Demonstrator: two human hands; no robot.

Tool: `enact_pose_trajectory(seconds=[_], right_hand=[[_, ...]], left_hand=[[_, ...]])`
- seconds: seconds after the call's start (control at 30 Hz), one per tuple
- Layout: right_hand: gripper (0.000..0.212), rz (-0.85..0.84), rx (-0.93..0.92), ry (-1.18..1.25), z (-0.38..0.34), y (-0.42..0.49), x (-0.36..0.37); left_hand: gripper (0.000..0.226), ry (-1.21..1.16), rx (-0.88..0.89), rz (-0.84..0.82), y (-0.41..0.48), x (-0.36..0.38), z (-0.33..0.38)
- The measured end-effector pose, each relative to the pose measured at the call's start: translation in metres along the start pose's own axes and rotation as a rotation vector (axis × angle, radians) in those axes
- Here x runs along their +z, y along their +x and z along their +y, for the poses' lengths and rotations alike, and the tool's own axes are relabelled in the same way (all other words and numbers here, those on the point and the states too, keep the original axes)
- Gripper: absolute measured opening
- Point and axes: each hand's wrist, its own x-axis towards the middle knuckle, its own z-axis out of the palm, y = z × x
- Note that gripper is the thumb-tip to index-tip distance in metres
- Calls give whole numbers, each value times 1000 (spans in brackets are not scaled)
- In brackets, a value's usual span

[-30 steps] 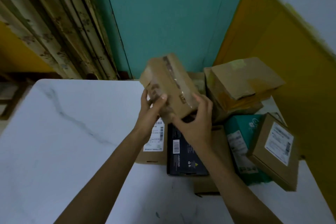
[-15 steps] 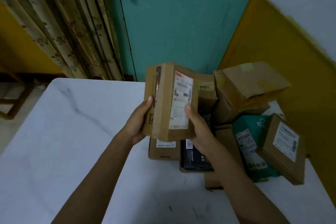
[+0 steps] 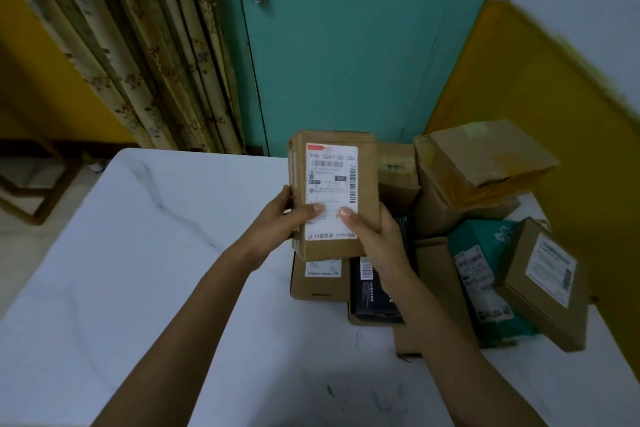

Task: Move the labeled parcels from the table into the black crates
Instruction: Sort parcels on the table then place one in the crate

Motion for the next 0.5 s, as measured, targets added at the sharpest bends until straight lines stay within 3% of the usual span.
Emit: enact_pose_trajectory(seconds=[0.13, 0.27, 0.5], right_hand=[[61, -36, -8, 25, -2, -3, -5], [52, -104, 111, 80, 0, -4, -10], [74, -283, 212, 36, 16, -11, -21]], left_hand=[[37, -126, -77, 97, -9, 1, -2], [45, -128, -223, 159, -15, 7, -4], [41, -215, -44, 255, -30, 7, -11]])
